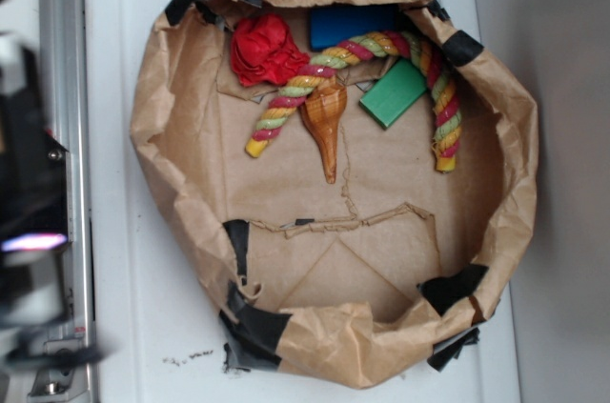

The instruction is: Grab the multicolored rope.

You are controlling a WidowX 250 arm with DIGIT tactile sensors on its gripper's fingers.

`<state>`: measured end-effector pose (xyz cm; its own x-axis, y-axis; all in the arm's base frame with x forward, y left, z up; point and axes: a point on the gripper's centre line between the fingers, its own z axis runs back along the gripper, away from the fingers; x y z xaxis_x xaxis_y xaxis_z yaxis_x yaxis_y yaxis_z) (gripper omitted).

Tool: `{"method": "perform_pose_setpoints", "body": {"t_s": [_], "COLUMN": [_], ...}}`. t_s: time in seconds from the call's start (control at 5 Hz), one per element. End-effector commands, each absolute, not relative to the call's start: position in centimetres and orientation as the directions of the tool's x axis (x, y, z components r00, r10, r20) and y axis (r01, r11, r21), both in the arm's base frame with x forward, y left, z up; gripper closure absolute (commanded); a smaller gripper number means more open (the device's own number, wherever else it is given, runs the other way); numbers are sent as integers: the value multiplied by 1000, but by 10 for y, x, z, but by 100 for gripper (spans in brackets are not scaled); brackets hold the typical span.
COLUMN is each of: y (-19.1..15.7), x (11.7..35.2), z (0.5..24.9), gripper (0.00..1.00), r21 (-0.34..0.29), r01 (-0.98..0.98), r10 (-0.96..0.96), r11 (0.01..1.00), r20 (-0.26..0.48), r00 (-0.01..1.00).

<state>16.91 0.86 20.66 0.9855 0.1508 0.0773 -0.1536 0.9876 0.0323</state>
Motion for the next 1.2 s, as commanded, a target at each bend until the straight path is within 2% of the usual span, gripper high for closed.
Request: {"method": "perform_pose_setpoints", "body": {"t_s": [0.0,0.2,0.4,0.6,0.8,1.0], "y": [33,44,68,100,120,120], "x": [267,283,297,304,293,278], "z": [159,113,82,70,81,93], "gripper": [0,0,0,0,0,0], "r21": [149,152,174,190,209,219], "r01": [-174,-150,-179,-202,-188,-147], "r10": [155,141,177,212,196,150], "r11": [973,977,968,961,960,965], "r20": [134,66,24,-34,-16,1], "r00": [979,988,984,977,981,989]}}
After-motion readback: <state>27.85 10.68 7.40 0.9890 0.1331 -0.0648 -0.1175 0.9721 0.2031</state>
